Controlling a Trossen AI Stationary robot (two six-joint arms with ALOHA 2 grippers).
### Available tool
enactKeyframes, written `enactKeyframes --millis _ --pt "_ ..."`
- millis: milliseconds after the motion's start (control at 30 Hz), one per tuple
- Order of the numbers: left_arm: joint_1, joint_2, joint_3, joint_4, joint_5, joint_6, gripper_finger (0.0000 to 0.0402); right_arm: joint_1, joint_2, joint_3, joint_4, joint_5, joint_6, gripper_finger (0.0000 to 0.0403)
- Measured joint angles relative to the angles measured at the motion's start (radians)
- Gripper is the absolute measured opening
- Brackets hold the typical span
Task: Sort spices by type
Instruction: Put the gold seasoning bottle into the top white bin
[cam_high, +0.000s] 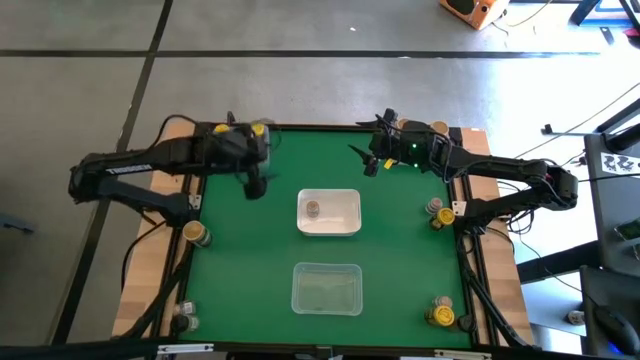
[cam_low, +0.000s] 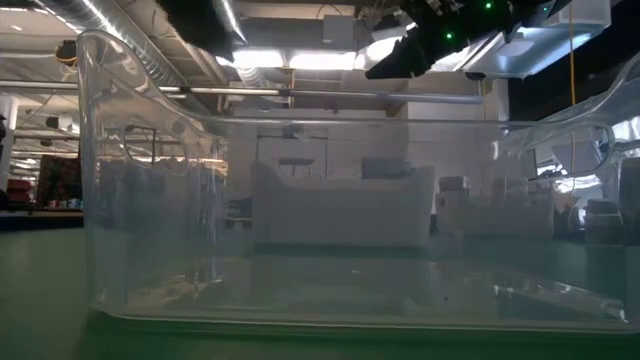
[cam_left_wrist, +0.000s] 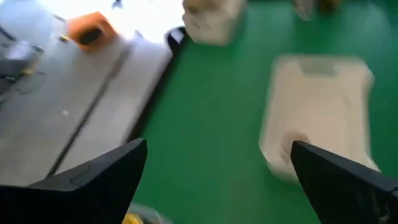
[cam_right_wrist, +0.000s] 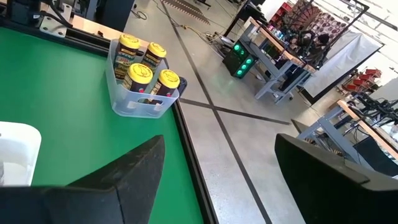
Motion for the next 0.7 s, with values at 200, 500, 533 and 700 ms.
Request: enactKeyframes --millis 200,500,533,700 --pt "-0.137 -0.010 0.007 -0.230 0.002 -0.110 0.0393 0.000 0.000 0.000 0.000 0.000 0.000 0.0305" --pt "-0.233 -0.010 0.003 -0.333 0.003 -0.340 0.0393 0.000 0.000 0.000 0.008 -0.003 0.000 0.0305" --pt "-0.235 -0.009 0.003 -0.365 0.003 -0.352 0.0393 0.000 0.000 0.000 0.009 -0.003 0.000 0.0305" --pt "-0.241 -0.009 0.002 -0.531 0.015 -0.434 0.0393 0.000 0.000 0.000 0.009 -0.003 0.000 0.0305"
